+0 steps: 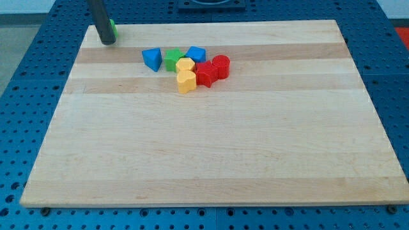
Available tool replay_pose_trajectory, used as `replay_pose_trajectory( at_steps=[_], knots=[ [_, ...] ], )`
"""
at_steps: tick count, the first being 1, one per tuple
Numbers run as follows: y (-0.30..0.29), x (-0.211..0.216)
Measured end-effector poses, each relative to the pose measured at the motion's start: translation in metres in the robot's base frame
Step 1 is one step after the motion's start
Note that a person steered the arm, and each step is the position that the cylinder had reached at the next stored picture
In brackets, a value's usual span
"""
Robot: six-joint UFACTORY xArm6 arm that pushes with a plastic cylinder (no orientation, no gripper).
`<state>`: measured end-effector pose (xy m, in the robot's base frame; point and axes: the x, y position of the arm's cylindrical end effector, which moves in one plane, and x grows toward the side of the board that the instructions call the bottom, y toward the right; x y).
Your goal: Place the blue triangle towards the top center of the board
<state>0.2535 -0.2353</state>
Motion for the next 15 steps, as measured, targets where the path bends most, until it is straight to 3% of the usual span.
replay_pose_trajectory(
  at_steps=[2,4,6,11,13,15],
  knots=[
    [0.022,0.031],
    [0.040,0.089],
    [0.118,0.089],
    [0.114,0.046],
    [0.088,0.039],
    [0.110,0.018]
  ],
)
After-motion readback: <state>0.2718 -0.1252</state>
